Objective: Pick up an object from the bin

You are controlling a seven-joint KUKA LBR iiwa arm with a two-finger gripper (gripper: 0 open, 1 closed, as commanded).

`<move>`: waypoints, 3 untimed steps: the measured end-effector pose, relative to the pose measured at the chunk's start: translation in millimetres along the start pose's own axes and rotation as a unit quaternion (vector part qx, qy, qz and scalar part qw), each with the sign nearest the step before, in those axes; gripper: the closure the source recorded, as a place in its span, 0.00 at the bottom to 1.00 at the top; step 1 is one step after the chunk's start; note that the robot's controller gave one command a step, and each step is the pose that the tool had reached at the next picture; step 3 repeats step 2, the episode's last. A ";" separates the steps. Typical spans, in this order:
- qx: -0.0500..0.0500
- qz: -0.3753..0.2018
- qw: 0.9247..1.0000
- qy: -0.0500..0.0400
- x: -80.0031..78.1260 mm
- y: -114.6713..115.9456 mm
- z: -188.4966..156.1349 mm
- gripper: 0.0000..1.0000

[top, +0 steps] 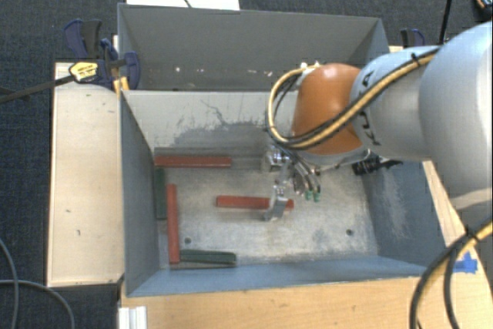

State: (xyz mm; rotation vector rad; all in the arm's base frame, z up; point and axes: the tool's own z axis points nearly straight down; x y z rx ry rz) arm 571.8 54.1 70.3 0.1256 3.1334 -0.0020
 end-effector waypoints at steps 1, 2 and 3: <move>-0.001 -0.001 1.000 0.001 1.2 3.5 -0.5 1.00; -0.001 -0.029 1.000 -0.002 13.5 -20.8 -131.9 1.00; -0.001 -0.029 1.000 -0.002 13.5 -20.8 -131.9 1.00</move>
Offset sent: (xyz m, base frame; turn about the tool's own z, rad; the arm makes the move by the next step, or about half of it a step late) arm 0.0000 0.0000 0.0000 0.0000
